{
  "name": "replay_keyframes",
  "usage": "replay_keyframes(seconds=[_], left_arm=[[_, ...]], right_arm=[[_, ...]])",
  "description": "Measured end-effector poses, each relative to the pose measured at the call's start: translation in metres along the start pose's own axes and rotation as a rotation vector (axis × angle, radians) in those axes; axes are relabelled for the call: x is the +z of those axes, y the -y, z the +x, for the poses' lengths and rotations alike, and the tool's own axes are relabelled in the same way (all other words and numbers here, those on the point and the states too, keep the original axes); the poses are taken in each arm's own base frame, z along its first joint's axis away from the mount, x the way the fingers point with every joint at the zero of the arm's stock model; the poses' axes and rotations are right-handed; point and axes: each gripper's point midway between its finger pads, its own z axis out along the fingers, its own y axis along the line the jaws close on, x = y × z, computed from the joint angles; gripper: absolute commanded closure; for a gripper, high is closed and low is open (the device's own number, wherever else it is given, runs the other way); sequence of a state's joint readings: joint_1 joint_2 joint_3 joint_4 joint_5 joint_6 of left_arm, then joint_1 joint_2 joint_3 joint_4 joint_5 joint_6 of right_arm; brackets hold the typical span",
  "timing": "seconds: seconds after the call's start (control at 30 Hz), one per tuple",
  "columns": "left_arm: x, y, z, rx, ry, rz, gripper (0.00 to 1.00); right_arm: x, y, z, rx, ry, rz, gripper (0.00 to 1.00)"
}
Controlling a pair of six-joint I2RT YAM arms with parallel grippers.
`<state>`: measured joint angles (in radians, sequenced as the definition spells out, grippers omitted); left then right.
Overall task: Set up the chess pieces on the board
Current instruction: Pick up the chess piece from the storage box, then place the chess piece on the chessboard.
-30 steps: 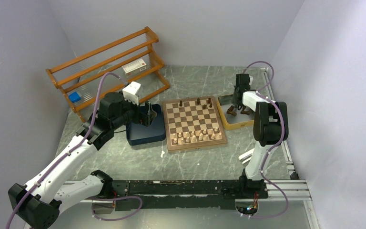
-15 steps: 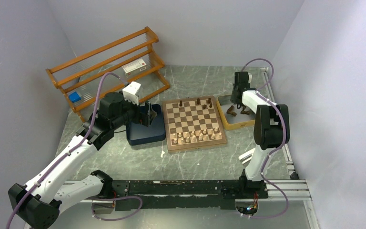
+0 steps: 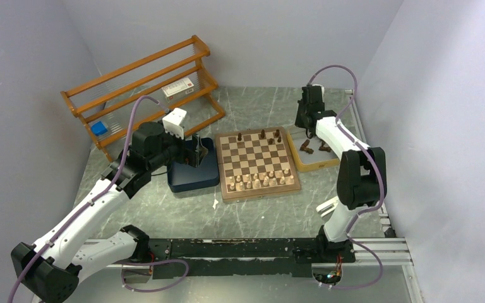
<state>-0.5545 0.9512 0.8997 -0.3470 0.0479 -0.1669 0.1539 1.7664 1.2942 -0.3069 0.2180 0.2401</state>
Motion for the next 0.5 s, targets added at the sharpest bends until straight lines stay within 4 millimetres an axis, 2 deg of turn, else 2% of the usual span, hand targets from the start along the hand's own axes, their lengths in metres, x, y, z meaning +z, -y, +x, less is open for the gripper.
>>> replay_keyframes(seconds=[0.27, 0.5], left_arm=[[0.0, 0.0, 0.0, 0.0, 0.0, 0.0, 0.02], [0.0, 0.0, 0.0, 0.0, 0.0, 0.0, 0.02]], right_arm=[[-0.036, -0.05, -0.017, -0.029, 0.064, -0.121, 0.86], [-0.054, -0.104, 0.0, -0.072, 0.049, -0.231, 0.86]])
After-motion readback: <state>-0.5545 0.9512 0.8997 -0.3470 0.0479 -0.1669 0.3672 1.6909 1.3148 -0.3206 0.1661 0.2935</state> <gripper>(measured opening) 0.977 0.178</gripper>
